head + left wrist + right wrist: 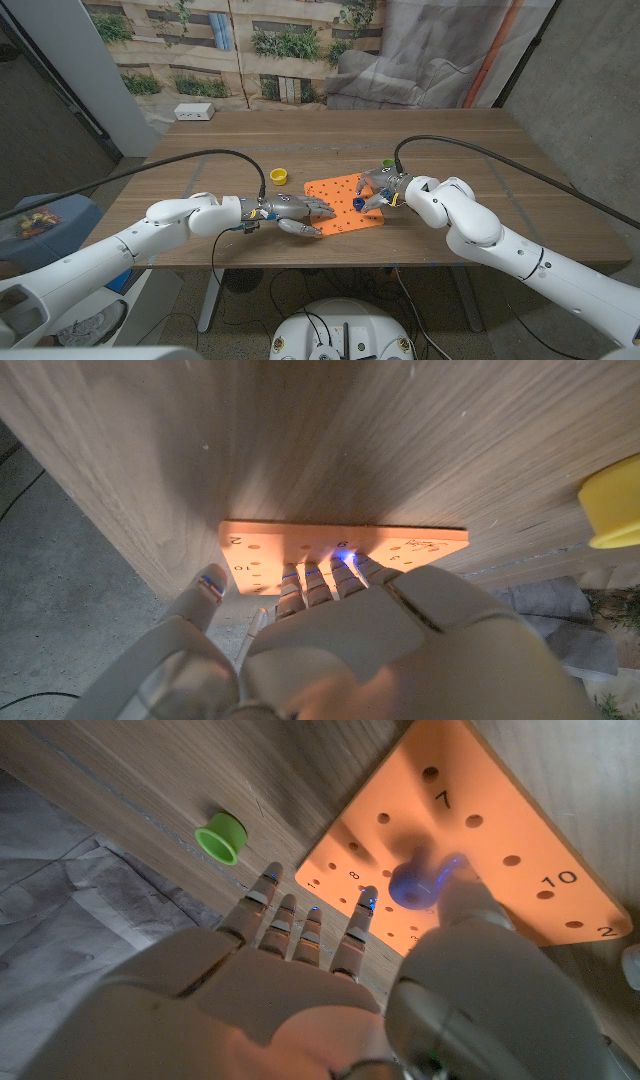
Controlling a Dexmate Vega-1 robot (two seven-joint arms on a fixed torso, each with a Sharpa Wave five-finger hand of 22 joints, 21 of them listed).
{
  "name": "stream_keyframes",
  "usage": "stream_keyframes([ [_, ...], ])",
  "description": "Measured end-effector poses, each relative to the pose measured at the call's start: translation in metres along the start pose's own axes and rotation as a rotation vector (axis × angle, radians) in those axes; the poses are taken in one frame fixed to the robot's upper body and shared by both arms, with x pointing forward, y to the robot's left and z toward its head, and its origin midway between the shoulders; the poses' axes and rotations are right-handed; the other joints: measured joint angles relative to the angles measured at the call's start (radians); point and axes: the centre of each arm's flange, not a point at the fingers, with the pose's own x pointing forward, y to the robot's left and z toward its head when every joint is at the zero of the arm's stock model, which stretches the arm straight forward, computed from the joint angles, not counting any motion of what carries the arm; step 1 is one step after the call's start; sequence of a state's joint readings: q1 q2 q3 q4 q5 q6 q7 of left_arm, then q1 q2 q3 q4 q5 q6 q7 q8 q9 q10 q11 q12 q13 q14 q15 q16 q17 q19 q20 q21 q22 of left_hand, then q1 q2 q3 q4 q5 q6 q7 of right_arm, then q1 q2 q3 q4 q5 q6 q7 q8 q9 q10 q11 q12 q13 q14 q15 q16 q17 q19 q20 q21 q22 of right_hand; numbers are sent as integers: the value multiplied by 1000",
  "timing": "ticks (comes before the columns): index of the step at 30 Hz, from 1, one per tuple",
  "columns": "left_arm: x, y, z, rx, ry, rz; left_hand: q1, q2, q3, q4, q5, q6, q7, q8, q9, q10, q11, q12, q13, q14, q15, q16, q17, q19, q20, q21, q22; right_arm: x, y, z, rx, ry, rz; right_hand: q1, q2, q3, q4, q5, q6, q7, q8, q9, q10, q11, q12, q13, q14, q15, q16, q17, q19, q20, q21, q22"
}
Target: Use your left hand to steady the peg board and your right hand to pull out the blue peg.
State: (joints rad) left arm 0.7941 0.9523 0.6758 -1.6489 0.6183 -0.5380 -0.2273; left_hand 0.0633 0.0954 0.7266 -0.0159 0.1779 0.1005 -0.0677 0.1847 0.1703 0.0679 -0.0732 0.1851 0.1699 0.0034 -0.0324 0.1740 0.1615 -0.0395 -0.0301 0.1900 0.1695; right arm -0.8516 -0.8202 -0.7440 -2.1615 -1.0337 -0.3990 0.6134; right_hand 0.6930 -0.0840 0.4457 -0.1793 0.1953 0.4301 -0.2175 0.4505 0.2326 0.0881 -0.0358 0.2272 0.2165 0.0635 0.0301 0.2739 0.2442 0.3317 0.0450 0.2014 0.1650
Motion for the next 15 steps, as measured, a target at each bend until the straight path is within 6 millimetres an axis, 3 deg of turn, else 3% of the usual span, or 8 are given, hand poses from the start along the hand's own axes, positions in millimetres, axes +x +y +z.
stream_keyframes([
  [4,0,0,0,-1,0,-1,0,0,0,0,0,0,0,0,0,0,0,0,0,4,4,0,0,0,0,4,0,0,0,0,7,1,-16,22,-9,6,0,-1,26,2,14,2,12,-2,0,0,7,-3,4,0,8,-1,0,0],
  [15,0,0,-3,-4,3,-5,3,-3,0,0,0,5,5,0,0,0,0,0,2,11,0,-1,-1,0,0,5,1,3,4,0,38,-3,-40,59,12,7,-1,-11,102,-2,53,13,38,-9,0,0,32,-21,11,5,31,-4,0,0],
])
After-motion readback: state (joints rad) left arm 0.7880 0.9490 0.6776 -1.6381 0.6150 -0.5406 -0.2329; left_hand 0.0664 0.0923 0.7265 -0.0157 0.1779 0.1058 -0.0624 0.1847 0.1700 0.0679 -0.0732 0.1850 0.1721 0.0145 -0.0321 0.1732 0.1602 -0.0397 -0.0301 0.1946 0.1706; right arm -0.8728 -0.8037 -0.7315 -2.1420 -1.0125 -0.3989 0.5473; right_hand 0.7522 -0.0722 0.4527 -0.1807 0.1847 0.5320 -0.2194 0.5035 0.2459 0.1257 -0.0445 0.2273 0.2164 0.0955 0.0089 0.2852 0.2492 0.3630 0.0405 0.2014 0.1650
